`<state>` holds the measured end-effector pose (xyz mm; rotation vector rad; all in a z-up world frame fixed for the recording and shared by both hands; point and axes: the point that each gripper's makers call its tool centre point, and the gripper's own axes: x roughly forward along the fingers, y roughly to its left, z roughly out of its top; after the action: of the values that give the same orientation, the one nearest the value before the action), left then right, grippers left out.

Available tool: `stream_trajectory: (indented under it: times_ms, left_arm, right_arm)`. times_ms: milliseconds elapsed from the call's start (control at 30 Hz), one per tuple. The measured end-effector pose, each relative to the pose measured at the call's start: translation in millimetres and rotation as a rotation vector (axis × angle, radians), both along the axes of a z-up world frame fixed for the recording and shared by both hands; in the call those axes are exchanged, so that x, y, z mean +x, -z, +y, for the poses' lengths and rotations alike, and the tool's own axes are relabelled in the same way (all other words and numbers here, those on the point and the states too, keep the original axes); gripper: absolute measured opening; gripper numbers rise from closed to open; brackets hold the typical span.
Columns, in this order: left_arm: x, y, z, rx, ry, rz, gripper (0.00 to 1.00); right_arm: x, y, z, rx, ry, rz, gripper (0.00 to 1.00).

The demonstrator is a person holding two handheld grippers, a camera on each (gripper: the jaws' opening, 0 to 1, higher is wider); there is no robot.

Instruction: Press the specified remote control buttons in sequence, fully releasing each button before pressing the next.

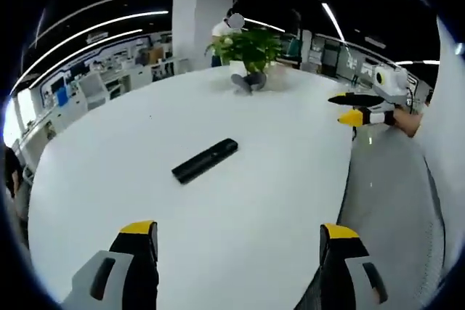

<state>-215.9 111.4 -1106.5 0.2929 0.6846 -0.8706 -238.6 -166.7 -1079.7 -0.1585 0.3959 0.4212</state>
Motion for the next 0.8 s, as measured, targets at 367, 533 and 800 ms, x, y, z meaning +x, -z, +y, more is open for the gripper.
stream_trajectory:
  times_ms: [367, 533, 800]
  left_arm:
    - [59.2, 14.6, -12, 0.164, 0.242, 0.033, 0.95]
    - [82.3, 29.3, -21, 0.183, 0.321, 0.091, 0.93]
    - [111.1, 45.9, -39, 0.16, 0.351, 0.18, 0.8]
  right_arm:
    - [-3, 9.1, 5, -0.011, -0.031, 0.05, 0.52]
    - [-4, 9.1, 5, -0.002, -0.035, 0.055, 0.49]
    - [-4, 8.3, 3, 0.029, -0.02, 0.058, 0.4]
